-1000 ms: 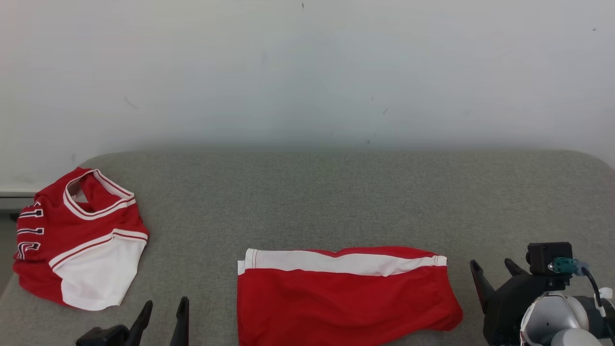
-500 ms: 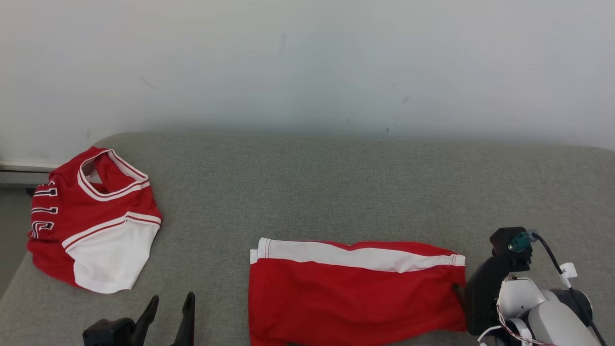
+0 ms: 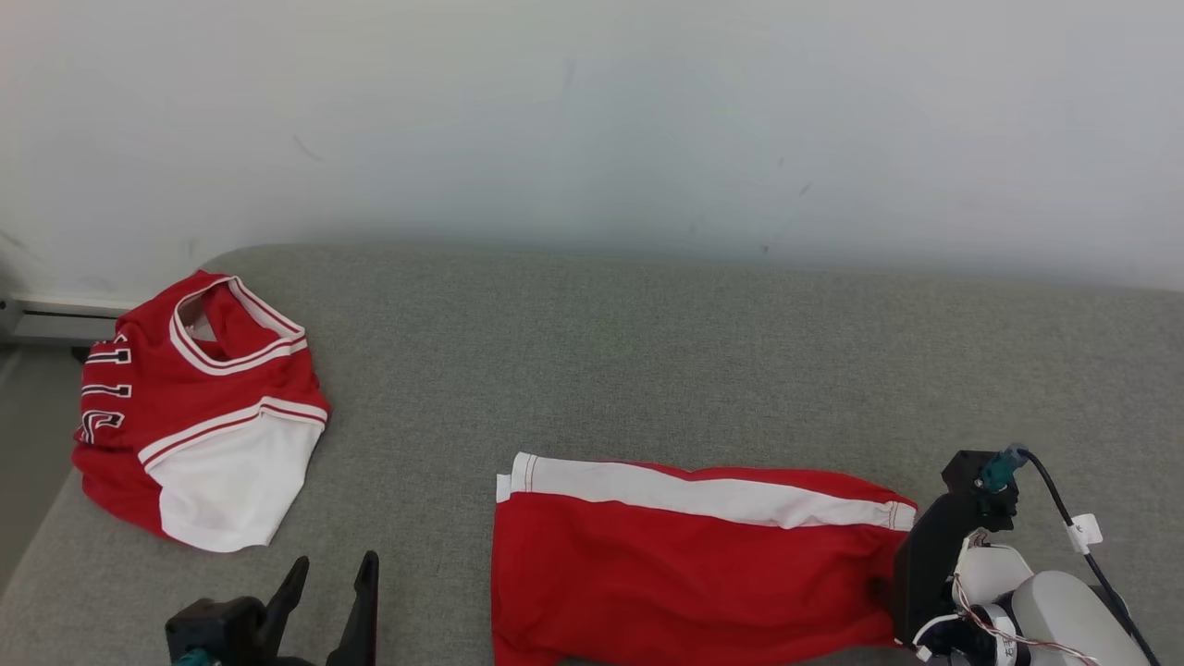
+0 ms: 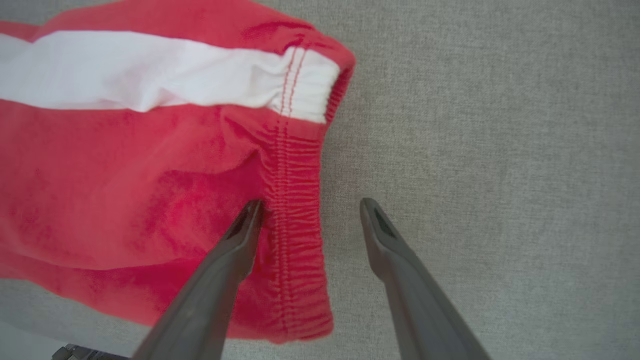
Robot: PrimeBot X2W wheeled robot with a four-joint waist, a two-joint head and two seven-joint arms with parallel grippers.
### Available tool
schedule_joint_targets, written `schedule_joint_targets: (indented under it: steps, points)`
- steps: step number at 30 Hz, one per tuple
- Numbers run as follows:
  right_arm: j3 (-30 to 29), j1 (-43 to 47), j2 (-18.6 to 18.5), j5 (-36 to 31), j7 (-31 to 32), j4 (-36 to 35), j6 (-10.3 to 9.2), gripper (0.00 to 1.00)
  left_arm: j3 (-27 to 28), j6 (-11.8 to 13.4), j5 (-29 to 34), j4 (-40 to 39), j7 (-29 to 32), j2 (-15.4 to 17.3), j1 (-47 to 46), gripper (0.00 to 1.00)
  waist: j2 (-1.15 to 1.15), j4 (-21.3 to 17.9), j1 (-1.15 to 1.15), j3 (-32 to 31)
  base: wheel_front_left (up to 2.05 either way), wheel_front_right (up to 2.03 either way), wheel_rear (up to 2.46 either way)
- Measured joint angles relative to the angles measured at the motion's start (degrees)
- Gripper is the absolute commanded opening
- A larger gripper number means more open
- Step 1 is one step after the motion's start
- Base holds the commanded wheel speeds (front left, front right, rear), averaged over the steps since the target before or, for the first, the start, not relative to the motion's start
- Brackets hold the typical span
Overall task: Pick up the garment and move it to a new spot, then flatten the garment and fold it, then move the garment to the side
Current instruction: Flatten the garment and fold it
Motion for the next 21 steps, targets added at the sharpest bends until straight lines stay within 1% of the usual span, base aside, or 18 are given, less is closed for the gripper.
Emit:
schedule_joint_targets:
  steps: [12, 17, 18, 19, 20, 21]
  points:
    - [-1.43, -2.33, 1.54, 0.75, 1.53, 6.22, -0.26, 1.00, -1.26, -0.05, 0.48, 0.23, 0.57, -0.13, -0.87, 1.00, 0.00, 2.54, 0.00, 0.74, 0.00, 0.00, 0.00]
    - [-2.33, -2.74, 1.60, 0.67, 1.60, 8.56, -0.31, 1.00, -1.56, -0.08, 0.48, 0.26, 0.81, -0.23, -0.90, 1.00, 0.00, 3.49, 0.00, 1.03, 0.00, 0.00, 0.00]
    - [-2.48, -2.99, 1.63, 0.67, 1.60, 9.12, -0.31, 0.50, -1.58, -0.09, 0.48, 0.29, 0.81, -0.26, -0.90, 1.00, 0.00, 3.68, 0.00, 1.09, 0.00, 0.00, 0.00]
    - [-2.52, -3.44, 1.71, 0.59, 1.61, 9.59, -0.32, 0.32, -1.51, -0.09, 0.48, 0.31, 0.81, -0.26, -0.88, 1.00, 0.00, 3.85, 0.00, 1.14, 0.00, 0.00, 0.00]
    - [-2.52, -3.90, 1.82, 0.37, 1.60, 9.80, -0.32, 0.00, -1.46, -0.09, 0.48, 0.32, 0.80, -0.26, -0.88, 1.00, 0.00, 3.97, 0.00, 1.18, 0.00, 0.00, 0.00]
    - [-2.49, -4.33, 1.99, 0.07, 1.59, 9.98, -0.32, 0.00, -1.44, -0.08, 0.48, 0.34, 0.81, -0.25, -0.88, 1.00, 0.00, 4.04, 0.00, 1.19, 0.00, 0.00, 0.00]
